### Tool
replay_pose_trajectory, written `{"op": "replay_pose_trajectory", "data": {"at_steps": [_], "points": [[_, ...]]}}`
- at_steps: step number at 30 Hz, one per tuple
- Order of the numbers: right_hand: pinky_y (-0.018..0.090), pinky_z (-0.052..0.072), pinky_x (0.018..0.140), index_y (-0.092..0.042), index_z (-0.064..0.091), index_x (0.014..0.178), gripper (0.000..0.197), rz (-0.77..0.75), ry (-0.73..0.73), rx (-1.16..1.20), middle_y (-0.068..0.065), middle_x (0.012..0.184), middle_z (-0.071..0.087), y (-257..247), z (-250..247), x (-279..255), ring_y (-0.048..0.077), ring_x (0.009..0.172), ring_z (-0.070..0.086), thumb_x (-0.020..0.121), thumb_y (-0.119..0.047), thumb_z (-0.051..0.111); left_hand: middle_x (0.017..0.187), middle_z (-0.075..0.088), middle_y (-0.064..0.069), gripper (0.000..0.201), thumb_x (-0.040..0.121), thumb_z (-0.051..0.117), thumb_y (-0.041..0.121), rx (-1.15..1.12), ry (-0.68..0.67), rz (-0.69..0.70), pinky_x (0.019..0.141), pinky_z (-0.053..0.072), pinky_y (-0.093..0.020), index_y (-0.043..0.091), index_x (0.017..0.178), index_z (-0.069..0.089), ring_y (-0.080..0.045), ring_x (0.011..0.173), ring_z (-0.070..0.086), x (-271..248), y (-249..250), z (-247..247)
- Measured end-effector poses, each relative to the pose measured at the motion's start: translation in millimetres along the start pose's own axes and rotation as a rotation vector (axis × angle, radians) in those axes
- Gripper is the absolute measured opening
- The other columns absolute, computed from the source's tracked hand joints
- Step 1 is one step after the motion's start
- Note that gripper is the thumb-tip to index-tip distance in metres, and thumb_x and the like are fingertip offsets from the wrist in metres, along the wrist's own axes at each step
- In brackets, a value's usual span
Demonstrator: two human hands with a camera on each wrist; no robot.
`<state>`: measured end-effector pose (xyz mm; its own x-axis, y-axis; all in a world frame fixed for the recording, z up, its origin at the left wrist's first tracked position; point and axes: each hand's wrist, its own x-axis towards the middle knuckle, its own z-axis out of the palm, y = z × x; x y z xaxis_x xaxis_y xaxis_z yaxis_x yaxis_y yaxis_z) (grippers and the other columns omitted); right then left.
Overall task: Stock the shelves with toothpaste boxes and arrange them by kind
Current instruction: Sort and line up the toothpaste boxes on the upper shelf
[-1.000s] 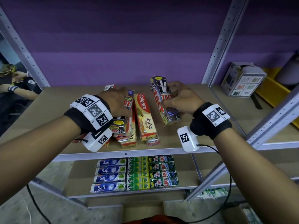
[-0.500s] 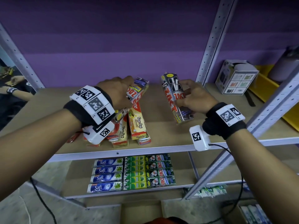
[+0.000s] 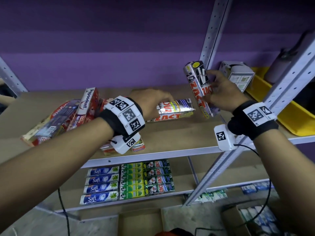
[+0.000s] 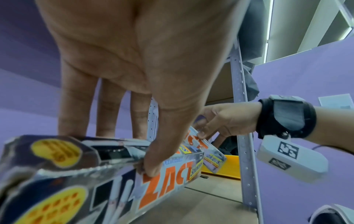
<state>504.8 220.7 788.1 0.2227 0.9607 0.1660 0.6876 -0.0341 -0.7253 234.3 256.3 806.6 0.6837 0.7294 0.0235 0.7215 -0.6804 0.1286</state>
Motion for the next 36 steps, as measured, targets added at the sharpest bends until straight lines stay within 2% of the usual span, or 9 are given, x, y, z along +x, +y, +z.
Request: {"op": "replay_pose_trajectory", "data": {"at_steps": [4, 9, 12, 13, 17, 21, 23, 26, 36], "points": [[0.023, 0.047, 0.084, -0.038, 0.038, 0.139, 0.079, -0.063, 0.022, -0.068, -0.023, 0.094, 0.06, 4, -9, -3, -0.007, 0.089, 0.059, 0.077, -0.006, 0.075, 0.116, 0.063, 0.014, 0.058, 0.08, 0.071, 0.022, -0.01, -0.043, 0.038, 0.085, 0.05, -0.035, 0.048, 0.128, 0.05, -0.016, 0.107, 0.059, 5, 20, 22], [0.032, 0.051, 0.096, -0.038, 0.039, 0.139, 0.077, -0.092, -0.059, -0.091, -0.015, 0.104, 0.063, 10, -5, -10, 0.014, 0.105, 0.063, 0.08, 0.0, 0.07, 0.115, 0.063, 0.01, 0.05, 0.08, 0.071, 0.019, 0.018, -0.148, 0.042, 0.077, 0.047, -0.031, 0.04, 0.123, 0.055, -0.018, 0.104, 0.061, 8, 36, 53], [0.008, 0.046, 0.087, -0.034, 0.043, 0.138, 0.074, -0.139, -0.081, -0.12, -0.026, 0.102, 0.058, 17, 6, -15, 0.001, 0.101, 0.059, 0.079, 0.004, 0.068, 0.119, 0.063, 0.001, 0.049, 0.082, 0.071, 0.008, -0.091, -0.218, -0.004, 0.087, 0.051, -0.034, 0.026, 0.125, 0.056, -0.021, 0.104, 0.061, 6, 38, 71], [0.006, 0.044, 0.086, -0.033, 0.043, 0.138, 0.074, -0.146, -0.096, -0.128, -0.027, 0.103, 0.057, 18, 10, -16, -0.002, 0.099, 0.057, 0.079, 0.004, 0.067, 0.119, 0.063, -0.001, 0.05, 0.082, 0.07, 0.005, -0.128, -0.227, -0.017, 0.089, 0.052, -0.035, 0.023, 0.126, 0.056, -0.022, 0.104, 0.061, 5, 38, 74], [0.032, 0.05, 0.097, -0.036, 0.039, 0.142, 0.078, -0.157, -0.171, -0.184, -0.007, 0.129, 0.057, 20, 27, -15, 0.014, 0.113, 0.059, 0.079, 0.0, 0.069, 0.12, 0.064, 0.0, 0.046, 0.082, 0.072, 0.007, -0.185, -0.202, -0.03, 0.092, 0.052, -0.037, 0.02, 0.124, 0.06, -0.019, 0.107, 0.061, 1, 36, 76], [0.013, 0.051, 0.069, -0.041, 0.036, 0.142, 0.076, -0.187, -0.22, -0.306, -0.004, 0.13, 0.058, 16, 44, -8, 0.014, 0.097, 0.063, 0.082, -0.007, 0.068, 0.126, 0.061, 0.003, 0.032, 0.086, 0.069, 0.016, -0.1, -0.174, -0.043, 0.072, 0.043, -0.022, 0.025, 0.117, 0.066, -0.015, 0.104, 0.06, -7, 24, 66], [0.024, 0.054, 0.081, -0.043, 0.036, 0.142, 0.076, -0.21, -0.265, -0.349, -0.005, 0.132, 0.059, 11, 53, -6, 0.017, 0.107, 0.062, 0.082, -0.009, 0.069, 0.12, 0.064, 0.007, 0.023, 0.088, 0.067, 0.021, -0.063, -0.165, -0.078, 0.06, 0.037, -0.016, 0.028, 0.109, 0.07, -0.011, 0.09, 0.058, -13, 15, 59], [0.04, 0.05, 0.1, -0.043, 0.039, 0.143, 0.076, -0.251, -0.353, -0.386, -0.005, 0.137, 0.058, 3, 67, -4, 0.021, 0.118, 0.06, 0.082, -0.01, 0.07, 0.107, 0.068, 0.011, 0.014, 0.087, 0.066, 0.024, -0.033, -0.158, -0.153, 0.076, 0.053, -0.028, 0.031, 0.098, 0.072, -0.012, 0.09, 0.062, -24, 2, 49], [0.038, 0.053, 0.097, -0.048, 0.047, 0.138, 0.066, -0.207, -0.613, -0.451, -0.008, 0.139, 0.056, -12, 99, -3, 0.017, 0.115, 0.06, 0.089, -0.007, 0.06, 0.105, 0.067, 0.011, 0.023, 0.084, 0.069, 0.031, -0.011, -0.147, -0.206, 0.084, 0.055, -0.04, 0.031, 0.107, 0.068, -0.015, 0.096, 0.062, -43, -17, 47]]}}
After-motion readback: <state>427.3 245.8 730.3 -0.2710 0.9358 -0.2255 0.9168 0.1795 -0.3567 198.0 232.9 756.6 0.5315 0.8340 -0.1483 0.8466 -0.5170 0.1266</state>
